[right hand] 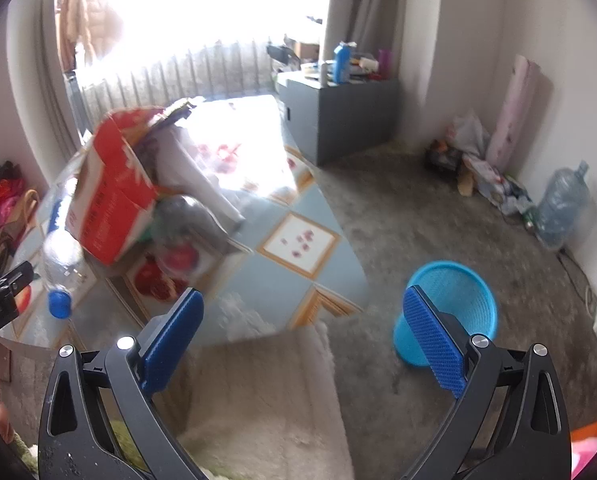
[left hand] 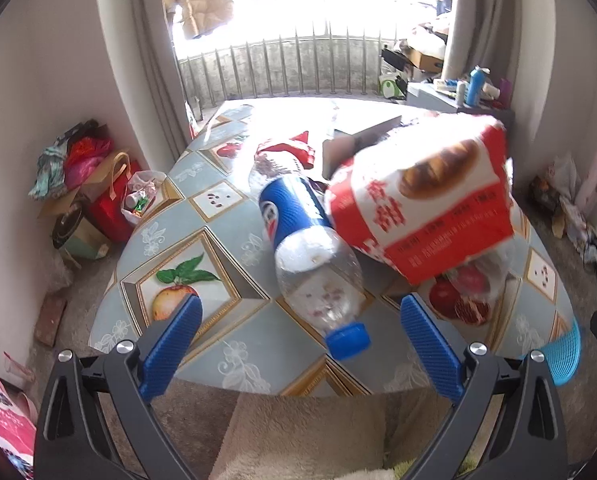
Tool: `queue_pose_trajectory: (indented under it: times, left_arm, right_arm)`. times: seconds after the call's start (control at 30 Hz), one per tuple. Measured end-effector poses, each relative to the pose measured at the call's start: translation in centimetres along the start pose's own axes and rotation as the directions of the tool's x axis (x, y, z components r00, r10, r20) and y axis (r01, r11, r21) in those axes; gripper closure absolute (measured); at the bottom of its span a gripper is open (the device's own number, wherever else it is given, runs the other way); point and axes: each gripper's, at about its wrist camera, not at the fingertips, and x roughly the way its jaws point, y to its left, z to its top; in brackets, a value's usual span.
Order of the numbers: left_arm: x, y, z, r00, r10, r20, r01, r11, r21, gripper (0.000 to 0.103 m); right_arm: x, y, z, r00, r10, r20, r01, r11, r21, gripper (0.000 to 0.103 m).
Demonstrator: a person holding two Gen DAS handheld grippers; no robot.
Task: Collect trash
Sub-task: 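Reach the left tool to the clear Pepsi bottle and close on it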
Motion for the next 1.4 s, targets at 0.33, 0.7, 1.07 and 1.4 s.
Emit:
queue_pose_trajectory:
  times: [0.33,0.7,1.07,1.4]
  left_arm:
    - [1.7,4.6,4.2,0.994,-0.092,0.065,0.094,0.995,-0.029,0.006]
    - [5.3,6.7,5.9,0.973,-0.213,0.087,0.219,0.973,-0.074,0.006]
    - [10.9,6.8,6.6,0.936,-0.344,-0.072,0.330,0.931,-0.153,0.014]
    - [14.5,7.1,6.3,0.876,-0.454,-0.167,0.395,0.870,-0.294,0.034]
  right_arm:
    - [-1.0,3.1,5.9,0.958,0.267,0.105,-0.269,0.963,-0.001,0.015]
    - [3.3,6.6,9.6,0.863,0.505,0.008,-0.504,0.862,0.049,0.039]
    - [5.5,7.1,11.4,0.796,0.598,-0.092,-0.585,0.800,0.134,0.053]
    - [7.5,7.4,12.0,0.728,0.665,-0.168,-0.638,0.747,0.188,0.061]
